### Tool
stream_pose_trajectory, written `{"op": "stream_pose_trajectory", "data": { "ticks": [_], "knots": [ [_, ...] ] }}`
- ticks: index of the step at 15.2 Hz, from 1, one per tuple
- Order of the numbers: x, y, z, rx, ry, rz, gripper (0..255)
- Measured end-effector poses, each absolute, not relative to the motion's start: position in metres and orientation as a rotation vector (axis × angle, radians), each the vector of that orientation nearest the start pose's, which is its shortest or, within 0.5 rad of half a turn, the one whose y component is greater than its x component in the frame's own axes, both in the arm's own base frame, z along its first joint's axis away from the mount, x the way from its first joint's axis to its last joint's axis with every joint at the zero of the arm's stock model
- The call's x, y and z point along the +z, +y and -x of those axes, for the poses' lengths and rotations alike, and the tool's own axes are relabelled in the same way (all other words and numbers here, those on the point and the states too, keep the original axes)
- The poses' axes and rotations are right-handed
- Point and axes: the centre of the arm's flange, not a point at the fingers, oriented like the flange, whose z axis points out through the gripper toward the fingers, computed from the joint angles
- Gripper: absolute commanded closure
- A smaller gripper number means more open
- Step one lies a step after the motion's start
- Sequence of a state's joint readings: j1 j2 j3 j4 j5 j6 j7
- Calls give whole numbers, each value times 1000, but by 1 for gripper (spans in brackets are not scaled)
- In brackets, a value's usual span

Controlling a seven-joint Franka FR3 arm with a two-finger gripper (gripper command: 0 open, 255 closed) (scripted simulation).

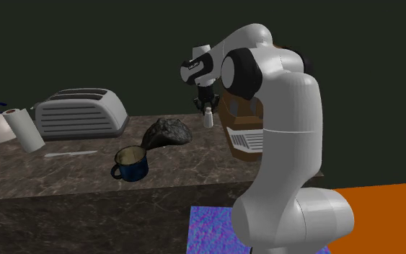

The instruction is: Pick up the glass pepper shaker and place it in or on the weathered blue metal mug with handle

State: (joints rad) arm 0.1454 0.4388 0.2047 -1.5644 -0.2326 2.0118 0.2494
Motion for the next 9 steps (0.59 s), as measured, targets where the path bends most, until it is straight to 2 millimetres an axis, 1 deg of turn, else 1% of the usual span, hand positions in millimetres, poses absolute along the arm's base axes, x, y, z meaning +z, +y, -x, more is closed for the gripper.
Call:
{"op": "stream_pose_trajectory", "data": {
  "ticks": [9],
  "knots": [
    [444, 204, -651, -91, -290, 3241, 255]
  ]
}}
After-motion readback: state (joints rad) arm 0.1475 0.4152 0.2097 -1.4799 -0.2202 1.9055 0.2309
